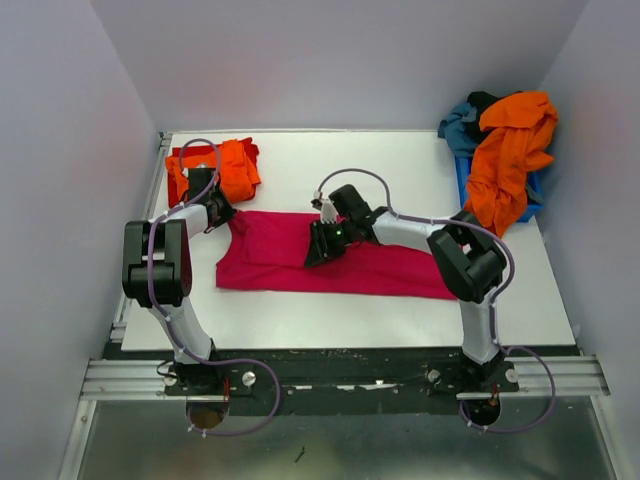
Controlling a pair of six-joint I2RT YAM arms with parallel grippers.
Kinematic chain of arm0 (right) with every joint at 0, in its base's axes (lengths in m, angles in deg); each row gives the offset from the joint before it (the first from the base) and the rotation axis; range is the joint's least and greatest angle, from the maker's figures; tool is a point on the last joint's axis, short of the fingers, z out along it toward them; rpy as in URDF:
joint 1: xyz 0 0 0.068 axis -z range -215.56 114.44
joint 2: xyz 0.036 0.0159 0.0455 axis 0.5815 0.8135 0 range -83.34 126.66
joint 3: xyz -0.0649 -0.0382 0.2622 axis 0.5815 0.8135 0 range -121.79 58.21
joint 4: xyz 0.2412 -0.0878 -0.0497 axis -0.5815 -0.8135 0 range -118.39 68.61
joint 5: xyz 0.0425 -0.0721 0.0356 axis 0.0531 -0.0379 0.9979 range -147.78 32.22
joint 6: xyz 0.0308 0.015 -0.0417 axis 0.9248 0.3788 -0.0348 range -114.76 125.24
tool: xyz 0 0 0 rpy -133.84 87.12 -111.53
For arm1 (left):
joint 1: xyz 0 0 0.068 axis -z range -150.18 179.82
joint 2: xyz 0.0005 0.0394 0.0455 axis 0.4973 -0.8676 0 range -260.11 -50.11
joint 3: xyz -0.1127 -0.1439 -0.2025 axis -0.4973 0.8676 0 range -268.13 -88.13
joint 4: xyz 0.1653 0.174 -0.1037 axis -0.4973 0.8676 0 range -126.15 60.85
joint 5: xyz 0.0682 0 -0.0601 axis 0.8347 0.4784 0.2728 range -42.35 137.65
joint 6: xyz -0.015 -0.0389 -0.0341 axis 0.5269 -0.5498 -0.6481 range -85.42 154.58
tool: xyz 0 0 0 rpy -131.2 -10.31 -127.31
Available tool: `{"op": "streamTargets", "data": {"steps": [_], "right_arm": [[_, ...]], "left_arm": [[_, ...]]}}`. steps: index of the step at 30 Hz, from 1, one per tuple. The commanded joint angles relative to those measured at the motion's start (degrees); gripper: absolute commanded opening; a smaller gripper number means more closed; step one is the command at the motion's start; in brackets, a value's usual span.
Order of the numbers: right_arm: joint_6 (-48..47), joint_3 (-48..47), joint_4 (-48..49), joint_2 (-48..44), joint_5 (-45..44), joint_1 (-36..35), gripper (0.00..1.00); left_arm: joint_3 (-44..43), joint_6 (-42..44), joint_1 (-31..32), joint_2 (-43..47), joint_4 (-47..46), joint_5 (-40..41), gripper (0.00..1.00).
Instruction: Fold and stack the t-shirts
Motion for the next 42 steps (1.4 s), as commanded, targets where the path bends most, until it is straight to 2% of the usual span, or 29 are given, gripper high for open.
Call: {"op": "streamTargets", "data": {"steps": [1,8,9,12,13,14,16,19,22,23,27,29,34,39,42], "right_arm": [[-3.25,-1.15,-2.69,-5.89,-3.41,-0.46,0.47],[-2.73,-11.95,-1.91,0.78,-1.39,-0.73,0.52],[-2.38,-13.88,-1.29,2.27,-0.95,-0.90,0.52],[-1.07,-19.24,0.20,7.10,0.54,-1.69,0.56],[-0.54,-20.39,0.82,8.51,0.72,-1.87,0.56],[-0.27,-21.88,1.69,9.57,1.07,-2.04,0.62],[0.60,-24.52,2.75,11.85,2.03,-2.48,0.63],[1.75,-27.87,4.24,15.10,3.97,-2.84,0.63],[2.80,-28.67,7.31,16.96,5.37,-3.36,0.63],[3.07,-28.49,8.20,17.48,5.81,-3.45,0.63],[3.33,-27.70,11.80,18.63,6.34,-3.89,0.63],[3.33,-27.44,12.60,19.24,6.43,-3.98,0.63],[2.90,-26.21,13.56,19.60,6.44,-4.42,0.63],[1.49,-25.15,14.36,19.25,5.12,-4.60,0.63],[1.58,-25.68,14.18,20.12,5.03,-4.60,0.63]], "left_arm": [[-1.08,0.94,-0.53,0.33,0.24,0.78,0.00],[-0.03,1.47,-0.36,3.23,0.59,3.24,0.01],[0.06,1.47,-0.36,3.67,0.77,3.24,0.06],[0.68,1.20,-0.36,5.08,0.77,3.24,0.43],[1.11,1.12,-0.36,5.78,0.68,3.24,0.49],[1.90,0.85,-0.36,6.74,0.51,3.16,0.55],[3.83,0.15,-0.27,9.11,-0.54,3.24,0.64],[5.51,-0.29,-0.18,12.10,-0.37,3.24,0.68],[7.09,-1.08,-0.01,14.74,-0.28,4.48,0.67],[7.79,-1.52,0.08,15.45,-0.46,3.78,0.63],[10.17,-3.80,0.52,15.54,-2.13,-3.07,0.35],[10.43,-4.16,1.40,13.97,-2.22,-5.62,0.27],[9.56,-3.89,2.63,11.24,-3.10,-7.83,0.24],[10.87,-4.07,2.72,14.83,-3.36,-6.52,0.23],[11.40,-3.89,2.72,16.59,-3.45,-6.07,0.19]]}}
